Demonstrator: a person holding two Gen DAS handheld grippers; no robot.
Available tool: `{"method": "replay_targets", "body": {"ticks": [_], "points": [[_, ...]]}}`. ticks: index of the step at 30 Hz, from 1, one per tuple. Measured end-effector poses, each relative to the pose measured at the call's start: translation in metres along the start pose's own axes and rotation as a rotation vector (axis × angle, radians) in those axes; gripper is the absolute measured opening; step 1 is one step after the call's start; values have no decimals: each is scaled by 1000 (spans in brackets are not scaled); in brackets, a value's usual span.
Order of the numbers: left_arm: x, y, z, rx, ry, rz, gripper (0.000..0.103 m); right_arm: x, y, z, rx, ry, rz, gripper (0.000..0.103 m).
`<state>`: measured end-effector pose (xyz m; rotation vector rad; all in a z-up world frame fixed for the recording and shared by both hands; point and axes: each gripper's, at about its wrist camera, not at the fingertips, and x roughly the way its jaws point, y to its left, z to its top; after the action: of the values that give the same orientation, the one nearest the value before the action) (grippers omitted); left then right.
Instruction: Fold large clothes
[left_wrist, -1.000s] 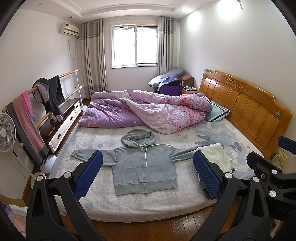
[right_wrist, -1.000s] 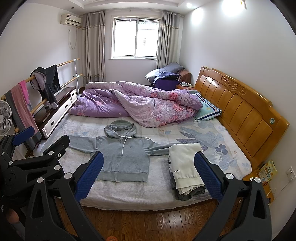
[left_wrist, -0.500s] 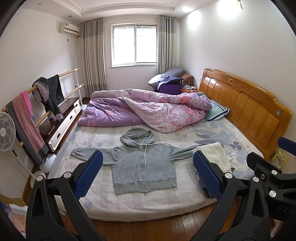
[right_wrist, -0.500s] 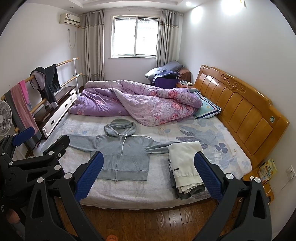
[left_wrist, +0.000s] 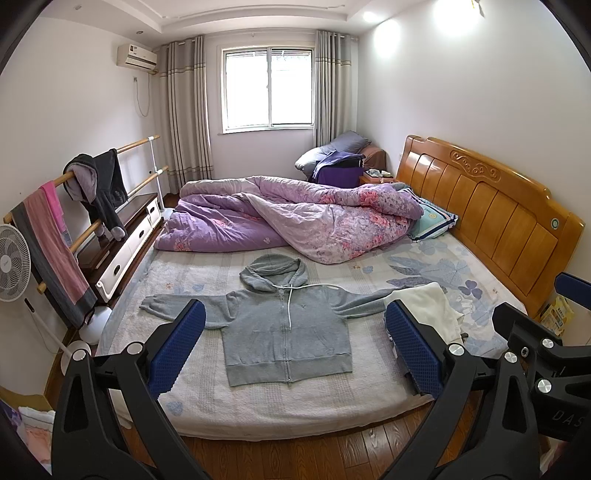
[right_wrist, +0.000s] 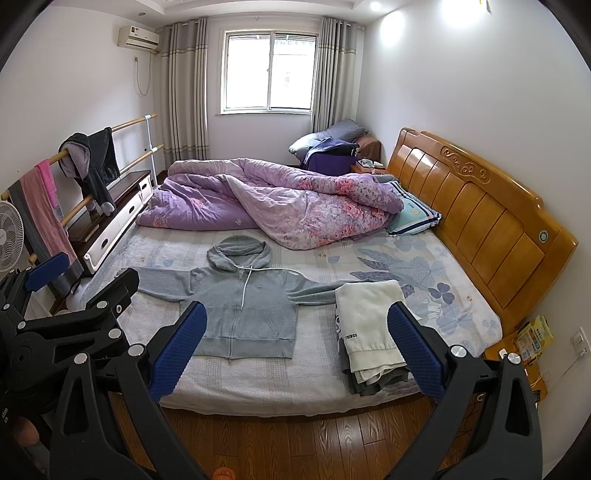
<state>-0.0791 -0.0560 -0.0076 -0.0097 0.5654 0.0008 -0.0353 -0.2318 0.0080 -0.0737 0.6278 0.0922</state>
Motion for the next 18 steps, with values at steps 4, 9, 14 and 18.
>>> {"method": "replay_targets", "body": {"ticks": [4, 9, 14, 18], "points": [[0, 0, 0, 1, -1, 1, 98, -1, -1, -1, 1, 1, -1, 95], [0, 0, 0, 0, -1, 1, 98, 0, -1, 1, 1, 1, 0, 95], [0, -2, -1, 1, -1, -2, 98, 1, -2, 1, 0, 2, 0, 95], [1, -2, -1, 0, 1, -3, 98, 1, -2, 1, 0, 3, 2, 95]]}}
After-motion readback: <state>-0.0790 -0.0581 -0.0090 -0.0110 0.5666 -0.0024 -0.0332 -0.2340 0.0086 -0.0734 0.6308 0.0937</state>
